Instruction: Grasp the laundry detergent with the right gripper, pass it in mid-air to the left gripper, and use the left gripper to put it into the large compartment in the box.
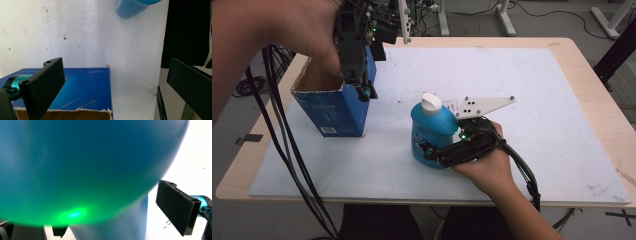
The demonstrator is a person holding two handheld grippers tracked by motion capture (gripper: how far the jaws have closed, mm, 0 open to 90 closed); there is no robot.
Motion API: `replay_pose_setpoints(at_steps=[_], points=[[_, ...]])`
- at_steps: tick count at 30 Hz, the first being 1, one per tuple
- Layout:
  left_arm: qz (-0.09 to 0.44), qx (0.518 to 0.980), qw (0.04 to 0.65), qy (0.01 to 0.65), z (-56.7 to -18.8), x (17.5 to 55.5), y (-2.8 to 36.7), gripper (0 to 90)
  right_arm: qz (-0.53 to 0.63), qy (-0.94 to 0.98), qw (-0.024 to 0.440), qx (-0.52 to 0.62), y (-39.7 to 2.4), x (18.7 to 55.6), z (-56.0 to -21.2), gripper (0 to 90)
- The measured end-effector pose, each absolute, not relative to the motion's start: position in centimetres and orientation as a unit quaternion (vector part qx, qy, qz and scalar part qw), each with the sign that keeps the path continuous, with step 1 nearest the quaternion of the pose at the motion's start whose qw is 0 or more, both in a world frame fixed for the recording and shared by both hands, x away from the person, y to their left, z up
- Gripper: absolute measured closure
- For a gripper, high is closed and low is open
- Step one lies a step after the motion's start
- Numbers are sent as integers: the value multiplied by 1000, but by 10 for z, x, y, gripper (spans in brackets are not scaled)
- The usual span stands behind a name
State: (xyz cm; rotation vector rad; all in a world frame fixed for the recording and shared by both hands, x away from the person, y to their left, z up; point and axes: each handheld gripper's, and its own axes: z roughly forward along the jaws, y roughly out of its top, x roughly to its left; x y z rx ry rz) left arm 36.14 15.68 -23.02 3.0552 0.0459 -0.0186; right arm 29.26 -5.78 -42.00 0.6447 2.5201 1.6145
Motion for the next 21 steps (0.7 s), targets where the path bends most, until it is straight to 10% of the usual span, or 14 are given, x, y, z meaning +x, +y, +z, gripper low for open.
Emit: replay_pose_setpoints(at_steps=[21], points=[[-7,999,40,17,-231,362,156,17,537,819,46,199,-57,290,-424,299]])
